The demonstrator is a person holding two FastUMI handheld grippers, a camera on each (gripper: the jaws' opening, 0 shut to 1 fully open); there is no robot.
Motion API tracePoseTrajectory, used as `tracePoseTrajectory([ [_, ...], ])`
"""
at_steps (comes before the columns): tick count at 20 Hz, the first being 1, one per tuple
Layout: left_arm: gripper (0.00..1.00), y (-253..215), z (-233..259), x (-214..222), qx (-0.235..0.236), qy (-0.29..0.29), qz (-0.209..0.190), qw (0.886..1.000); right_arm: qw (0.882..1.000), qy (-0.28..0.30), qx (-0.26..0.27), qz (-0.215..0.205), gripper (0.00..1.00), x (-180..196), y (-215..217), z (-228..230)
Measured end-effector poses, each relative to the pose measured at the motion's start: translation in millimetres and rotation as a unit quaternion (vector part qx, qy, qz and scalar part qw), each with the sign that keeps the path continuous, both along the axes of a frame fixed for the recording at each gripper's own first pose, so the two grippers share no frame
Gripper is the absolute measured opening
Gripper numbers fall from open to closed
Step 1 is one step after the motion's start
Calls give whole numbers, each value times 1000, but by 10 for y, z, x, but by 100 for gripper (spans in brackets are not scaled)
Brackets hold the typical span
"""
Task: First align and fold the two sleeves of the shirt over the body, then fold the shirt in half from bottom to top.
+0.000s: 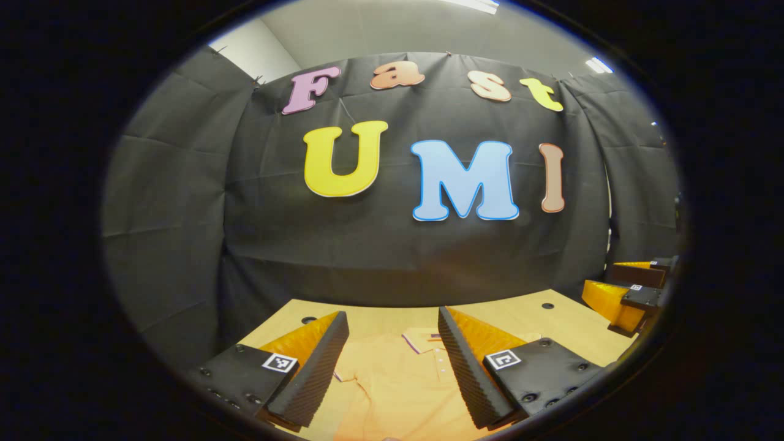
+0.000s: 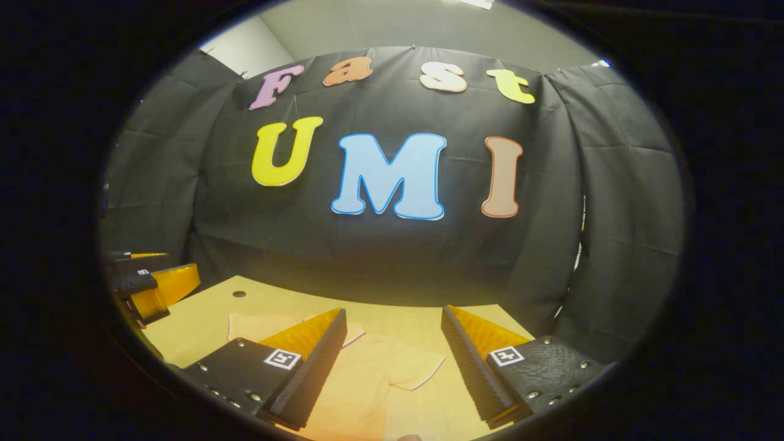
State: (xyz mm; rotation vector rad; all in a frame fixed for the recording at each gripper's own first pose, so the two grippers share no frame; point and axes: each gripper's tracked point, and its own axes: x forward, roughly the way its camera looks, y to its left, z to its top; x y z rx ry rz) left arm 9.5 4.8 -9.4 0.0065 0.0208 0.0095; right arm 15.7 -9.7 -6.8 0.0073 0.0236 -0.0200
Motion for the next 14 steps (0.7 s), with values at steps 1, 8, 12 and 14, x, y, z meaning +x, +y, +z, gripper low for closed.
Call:
tracePoseTrajectory([
  [1,96,-8,0,12,0,0,0,1000,1000,0,0,1,96,18,1,-7],
  [8,95,-45,-35,35,4,4,4,1000,1000,20,-8,1,94,259,-82,-209],
  [12,96,10,-69,7,5,8,15,1000,999,45,9,-3,96,504,-199,-440],
  [14,95,39,-85,1,6,10,22,1000,998,64,13,-9,96,631,-285,-590],
])
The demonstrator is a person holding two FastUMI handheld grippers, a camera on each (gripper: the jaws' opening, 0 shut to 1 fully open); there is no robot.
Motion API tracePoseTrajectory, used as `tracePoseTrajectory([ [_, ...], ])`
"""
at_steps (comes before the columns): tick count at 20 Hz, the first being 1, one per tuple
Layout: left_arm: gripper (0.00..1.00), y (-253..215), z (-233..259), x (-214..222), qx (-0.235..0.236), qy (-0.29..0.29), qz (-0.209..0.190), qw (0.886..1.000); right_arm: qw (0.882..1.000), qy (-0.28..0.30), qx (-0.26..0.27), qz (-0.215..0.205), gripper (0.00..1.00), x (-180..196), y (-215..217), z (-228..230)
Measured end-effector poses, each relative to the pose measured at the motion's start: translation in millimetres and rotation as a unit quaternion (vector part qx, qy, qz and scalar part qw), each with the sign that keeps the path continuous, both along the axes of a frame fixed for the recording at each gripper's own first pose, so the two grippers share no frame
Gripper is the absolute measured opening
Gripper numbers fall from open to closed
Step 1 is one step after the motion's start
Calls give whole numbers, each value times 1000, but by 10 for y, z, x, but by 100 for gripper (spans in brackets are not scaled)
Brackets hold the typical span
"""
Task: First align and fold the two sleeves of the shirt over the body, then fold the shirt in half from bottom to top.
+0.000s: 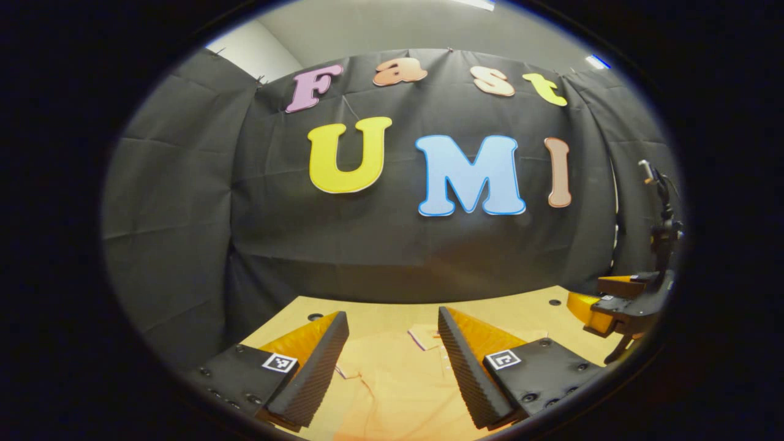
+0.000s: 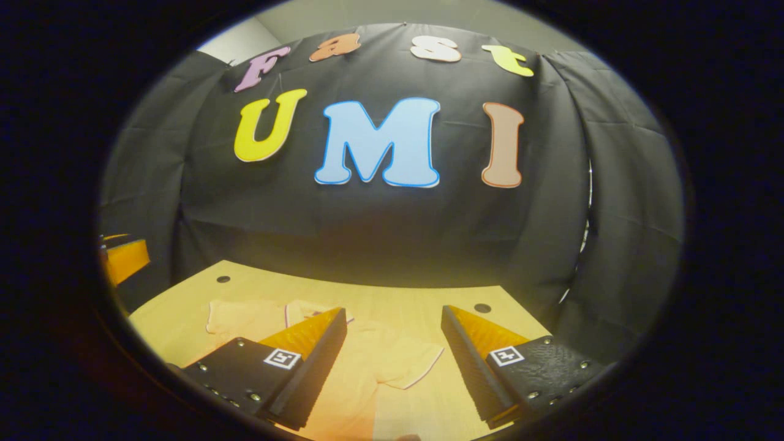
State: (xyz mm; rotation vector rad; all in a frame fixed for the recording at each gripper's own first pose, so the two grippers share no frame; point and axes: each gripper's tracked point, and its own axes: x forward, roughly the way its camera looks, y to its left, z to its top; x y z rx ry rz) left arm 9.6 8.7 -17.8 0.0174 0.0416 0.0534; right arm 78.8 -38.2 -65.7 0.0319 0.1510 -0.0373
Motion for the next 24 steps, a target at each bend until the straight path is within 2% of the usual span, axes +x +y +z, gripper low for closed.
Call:
tracePoseTrajectory([
  [6,95,142,-62,-54,-1,8,24,1000,998,56,20,-16,96,388,-224,-432],
  [7,95,162,-75,-59,0,9,28,1000,998,63,21,-19,94,439,-256,-492],
  [8,95,175,-86,-59,1,10,30,999,997,69,22,-21,96,493,-285,-542],
  [15,95,287,-179,-71,-6,23,53,998,992,124,27,-27,96,837,-402,-1044],
  [24,95,493,-236,-226,0,36,90,995,971,223,71,-47,96,1176,-586,-1847],
])
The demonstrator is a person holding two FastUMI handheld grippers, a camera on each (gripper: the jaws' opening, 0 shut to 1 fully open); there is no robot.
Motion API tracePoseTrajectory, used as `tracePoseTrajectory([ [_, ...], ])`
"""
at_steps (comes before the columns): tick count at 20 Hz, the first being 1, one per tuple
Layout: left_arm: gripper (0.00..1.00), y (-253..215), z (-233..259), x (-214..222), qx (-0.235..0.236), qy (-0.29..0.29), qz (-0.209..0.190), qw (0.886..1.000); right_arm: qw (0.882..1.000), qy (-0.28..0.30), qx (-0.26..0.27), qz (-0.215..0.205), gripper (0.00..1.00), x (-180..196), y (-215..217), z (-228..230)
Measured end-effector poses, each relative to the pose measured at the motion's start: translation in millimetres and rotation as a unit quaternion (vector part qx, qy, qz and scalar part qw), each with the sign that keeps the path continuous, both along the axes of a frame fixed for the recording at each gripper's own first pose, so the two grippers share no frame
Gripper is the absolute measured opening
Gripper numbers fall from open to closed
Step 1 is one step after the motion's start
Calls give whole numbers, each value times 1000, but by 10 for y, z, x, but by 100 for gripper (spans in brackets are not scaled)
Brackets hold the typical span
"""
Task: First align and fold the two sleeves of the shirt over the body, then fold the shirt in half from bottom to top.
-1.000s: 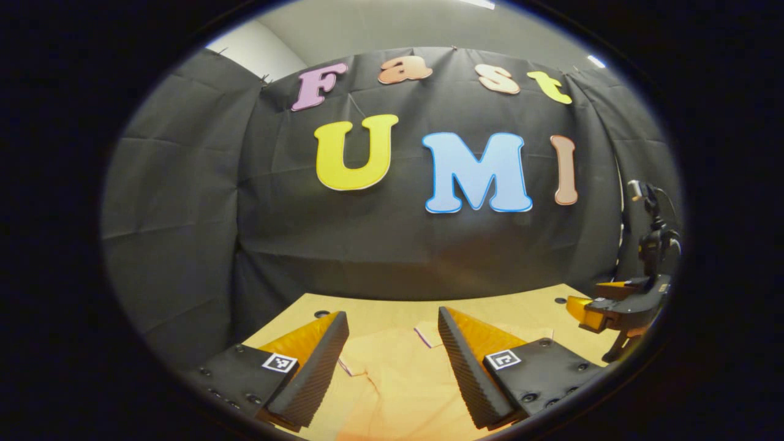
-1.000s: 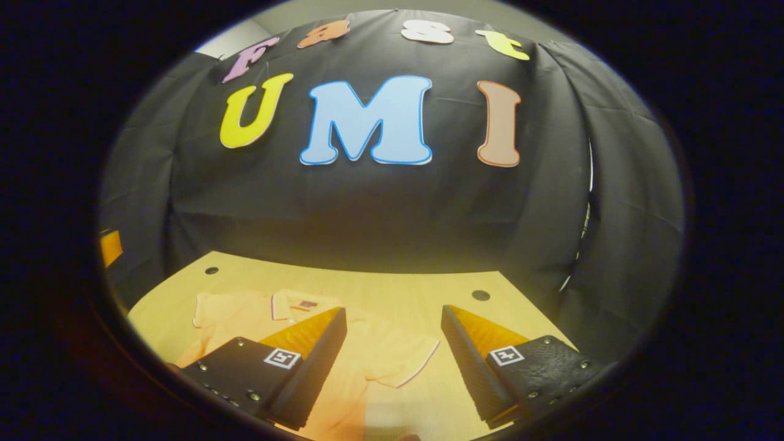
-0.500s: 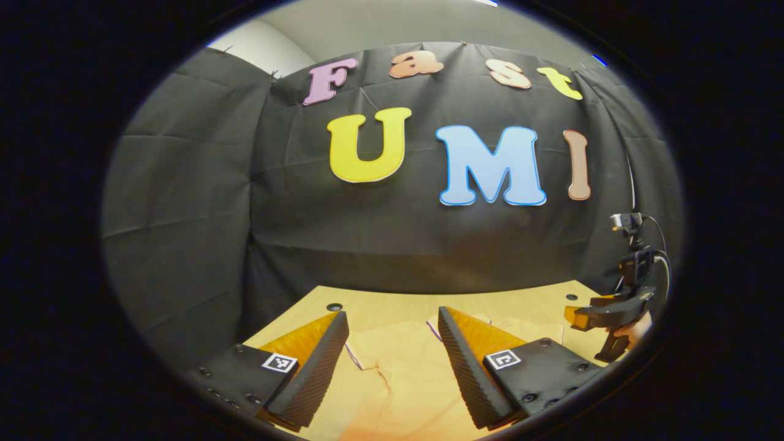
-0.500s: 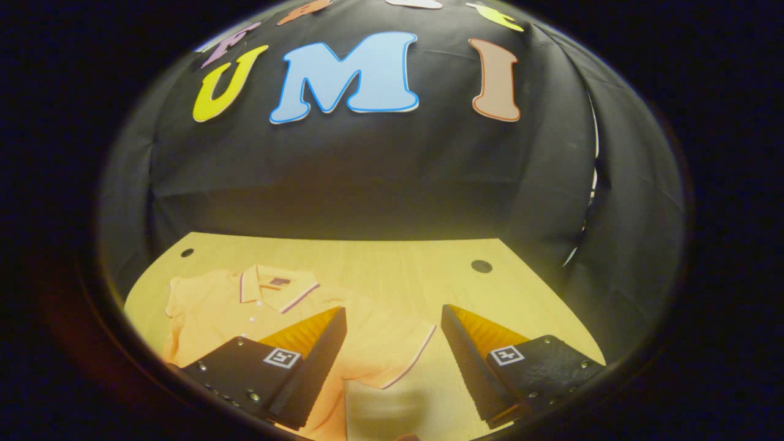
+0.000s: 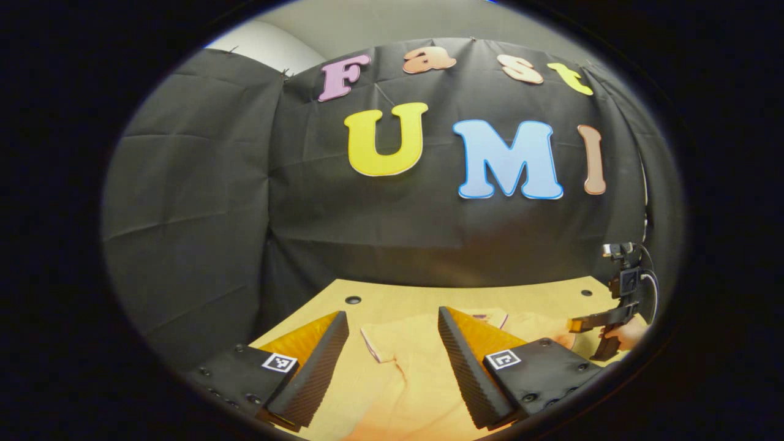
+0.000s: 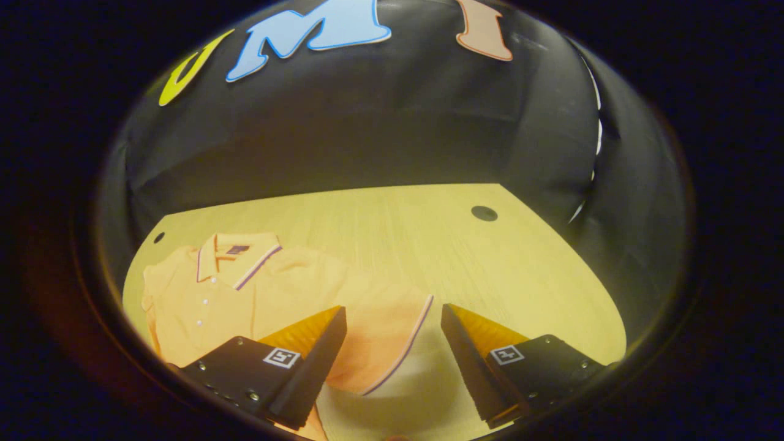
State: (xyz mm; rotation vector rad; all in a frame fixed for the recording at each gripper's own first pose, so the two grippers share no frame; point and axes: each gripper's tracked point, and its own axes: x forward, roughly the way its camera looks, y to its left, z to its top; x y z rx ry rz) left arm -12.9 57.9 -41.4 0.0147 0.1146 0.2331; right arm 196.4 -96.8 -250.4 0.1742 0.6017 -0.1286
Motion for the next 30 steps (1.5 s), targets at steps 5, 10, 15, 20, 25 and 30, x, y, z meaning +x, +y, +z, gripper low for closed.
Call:
tracePoseTrajectory([
  [5,95,38,-11,-62,5,5,9,1000,1000,30,7,-4,96,116,-40,-279],
  [10,96,-4,-25,-84,6,6,6,1000,999,41,18,-4,97,158,-59,-372],
  [15,95,-56,-28,-85,7,5,4,1000,999,42,17,1,73,154,-56,-377],
  [20,96,-82,-10,-136,9,4,4,1000,998,43,38,-12,14,196,-55,-354],
  [25,95,-100,-31,-188,5,4,7,1000,999,28,16,1,3,235,-14,-240],
  [30,95,-106,-58,-254,-7,7,13,1000,998,-26,-26,42,3,266,139,228],
])
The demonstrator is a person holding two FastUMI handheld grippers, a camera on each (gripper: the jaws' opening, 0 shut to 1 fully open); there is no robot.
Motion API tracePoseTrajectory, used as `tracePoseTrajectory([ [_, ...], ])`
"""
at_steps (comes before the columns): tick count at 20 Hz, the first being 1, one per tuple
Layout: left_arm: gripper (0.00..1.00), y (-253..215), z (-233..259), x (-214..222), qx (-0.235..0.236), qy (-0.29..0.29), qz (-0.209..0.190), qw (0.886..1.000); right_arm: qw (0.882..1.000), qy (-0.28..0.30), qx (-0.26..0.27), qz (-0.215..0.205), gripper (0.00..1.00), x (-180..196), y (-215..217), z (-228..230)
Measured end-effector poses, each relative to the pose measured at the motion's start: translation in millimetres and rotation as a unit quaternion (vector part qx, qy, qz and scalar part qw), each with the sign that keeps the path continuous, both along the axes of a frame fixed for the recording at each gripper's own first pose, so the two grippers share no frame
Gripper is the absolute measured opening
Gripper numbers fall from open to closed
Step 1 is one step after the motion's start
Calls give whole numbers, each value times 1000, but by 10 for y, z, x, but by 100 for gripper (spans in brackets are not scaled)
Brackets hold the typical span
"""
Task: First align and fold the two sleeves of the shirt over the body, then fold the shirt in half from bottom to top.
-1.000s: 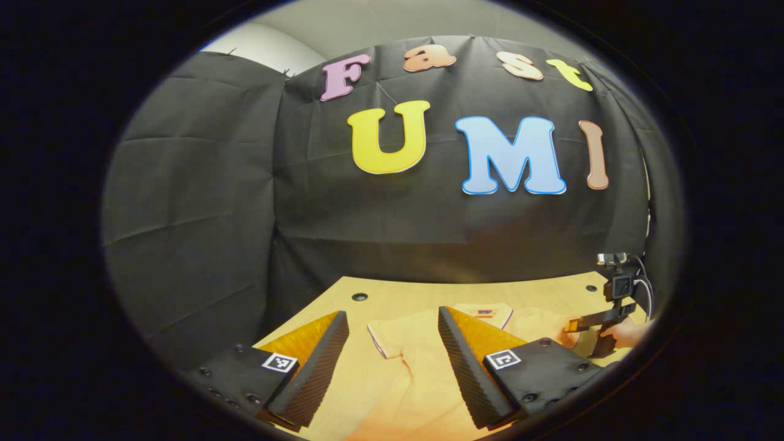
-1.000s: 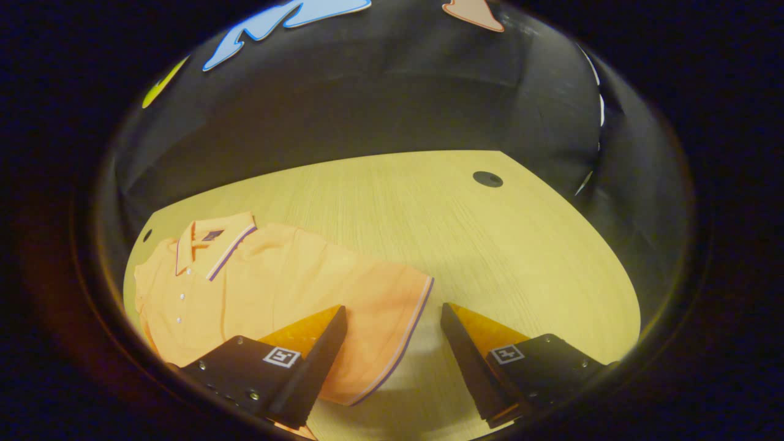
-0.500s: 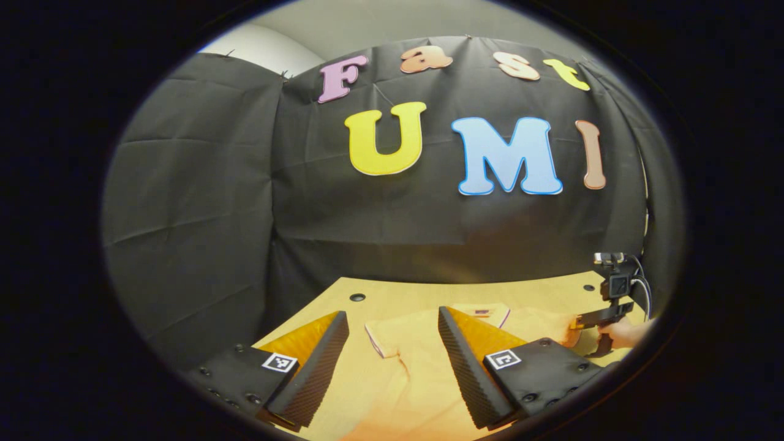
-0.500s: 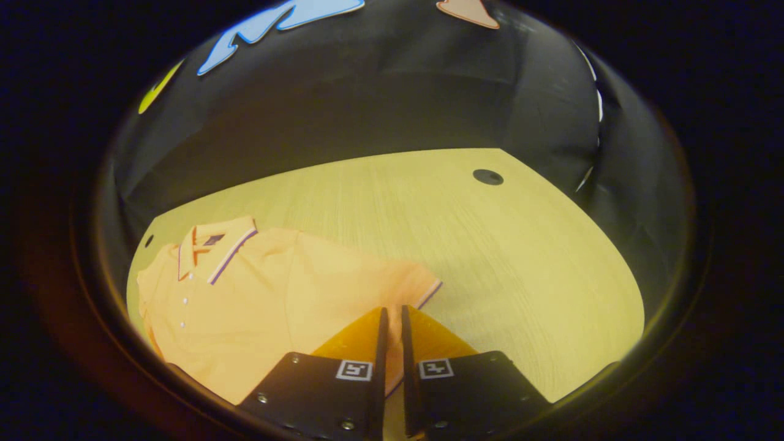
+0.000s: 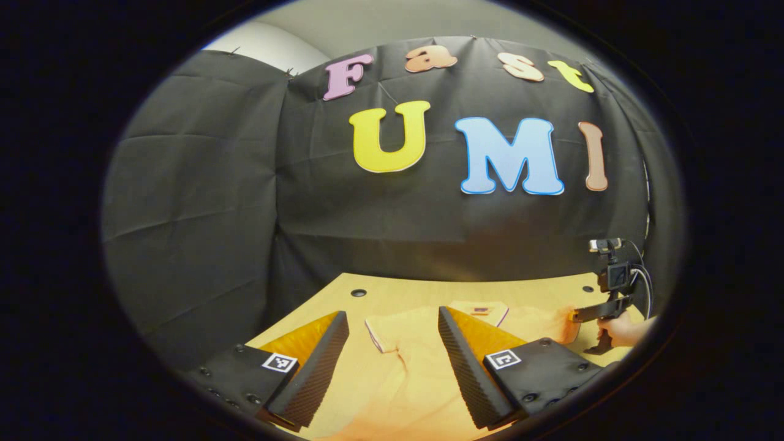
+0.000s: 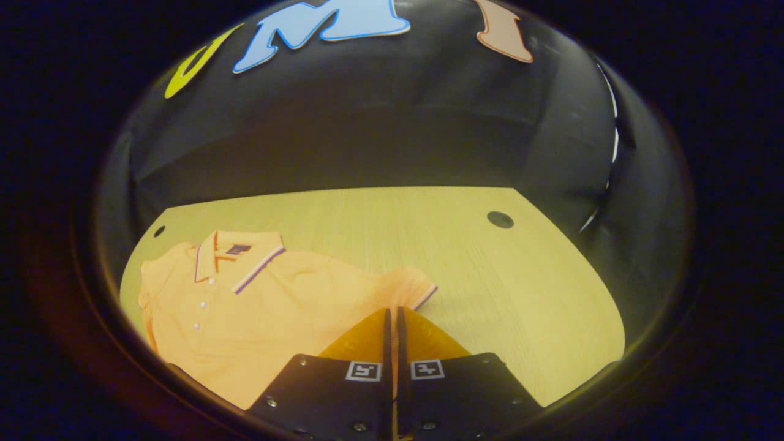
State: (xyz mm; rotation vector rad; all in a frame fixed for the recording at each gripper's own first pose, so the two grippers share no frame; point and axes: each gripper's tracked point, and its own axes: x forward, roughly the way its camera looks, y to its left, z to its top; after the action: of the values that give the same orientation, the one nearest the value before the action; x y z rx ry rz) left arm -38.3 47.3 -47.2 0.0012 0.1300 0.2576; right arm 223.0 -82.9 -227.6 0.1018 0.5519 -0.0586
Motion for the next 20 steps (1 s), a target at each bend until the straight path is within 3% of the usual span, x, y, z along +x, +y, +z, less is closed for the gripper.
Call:
tracePoseTrajectory([
  [7,95,39,71,41,-2,-18,-4,1000,997,-32,-12,62,3,-13,479,293],
  [15,95,319,-18,3,-13,-14,4,1000,993,-1,-22,112,3,-80,950,105],
  [20,95,517,-79,67,-19,-8,6,1000,992,21,-16,123,8,-149,1071,22],
])
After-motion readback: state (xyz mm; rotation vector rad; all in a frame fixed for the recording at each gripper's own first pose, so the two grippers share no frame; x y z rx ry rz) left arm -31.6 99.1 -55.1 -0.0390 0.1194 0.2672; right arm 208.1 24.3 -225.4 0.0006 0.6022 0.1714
